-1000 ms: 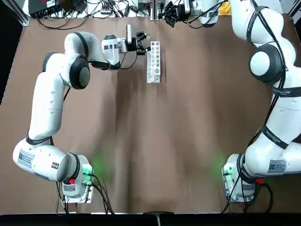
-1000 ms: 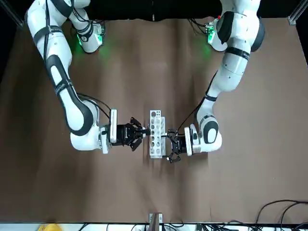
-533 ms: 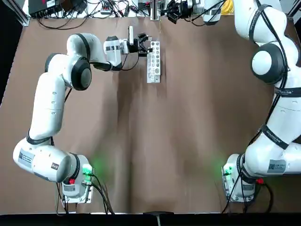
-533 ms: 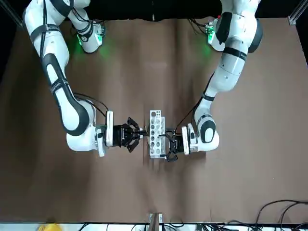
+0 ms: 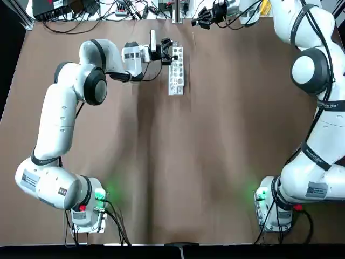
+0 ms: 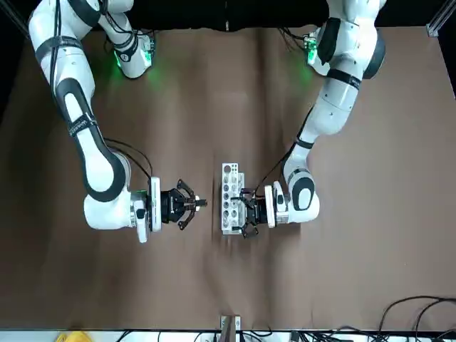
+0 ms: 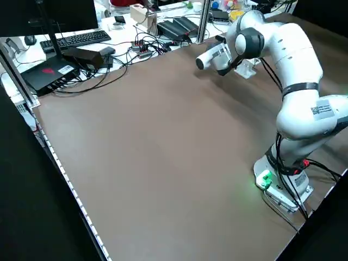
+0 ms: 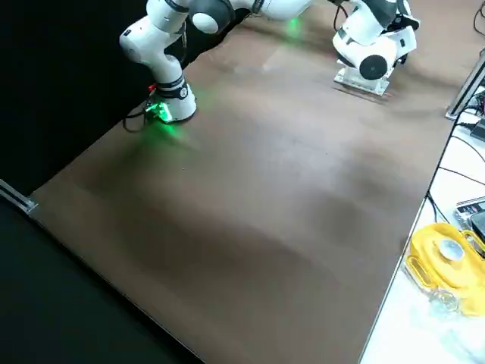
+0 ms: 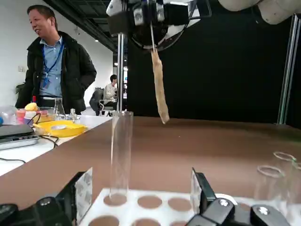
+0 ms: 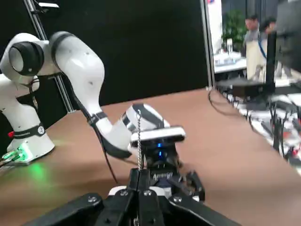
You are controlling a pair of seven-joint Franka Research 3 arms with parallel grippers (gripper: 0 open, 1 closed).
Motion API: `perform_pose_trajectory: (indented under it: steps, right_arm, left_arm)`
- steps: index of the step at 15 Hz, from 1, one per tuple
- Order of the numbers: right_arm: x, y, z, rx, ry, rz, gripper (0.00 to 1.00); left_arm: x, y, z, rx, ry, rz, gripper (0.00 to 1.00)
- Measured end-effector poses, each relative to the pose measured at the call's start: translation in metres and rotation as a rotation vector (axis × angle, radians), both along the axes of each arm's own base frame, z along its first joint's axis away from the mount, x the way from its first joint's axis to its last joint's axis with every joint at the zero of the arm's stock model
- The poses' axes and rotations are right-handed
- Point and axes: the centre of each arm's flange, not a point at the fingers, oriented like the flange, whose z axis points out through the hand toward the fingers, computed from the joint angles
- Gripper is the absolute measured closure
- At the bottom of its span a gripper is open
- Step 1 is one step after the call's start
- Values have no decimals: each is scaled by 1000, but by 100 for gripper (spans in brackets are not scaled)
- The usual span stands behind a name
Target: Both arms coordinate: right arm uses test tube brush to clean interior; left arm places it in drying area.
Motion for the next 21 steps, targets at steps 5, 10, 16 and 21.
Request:
perform_pose_trajectory:
  steps: [5, 10, 16, 21]
  right_arm:
    - [4, -23, -8, -166, 140, -18, 98]
    - [6, -40, -16, -319, 289, -66, 98]
    - [12, -69, -30, -458, 503, -199, 98]
    - [13, -77, -36, -585, 726, -348, 98]
  left_arm:
    - [7, -12, 7, 7, -24, 20, 4]
    - [8, -15, -5, 10, -19, 30, 8]
    - [9, -20, -5, 14, -16, 42, 35]
    - [9, -21, -5, 17, -11, 44, 52]
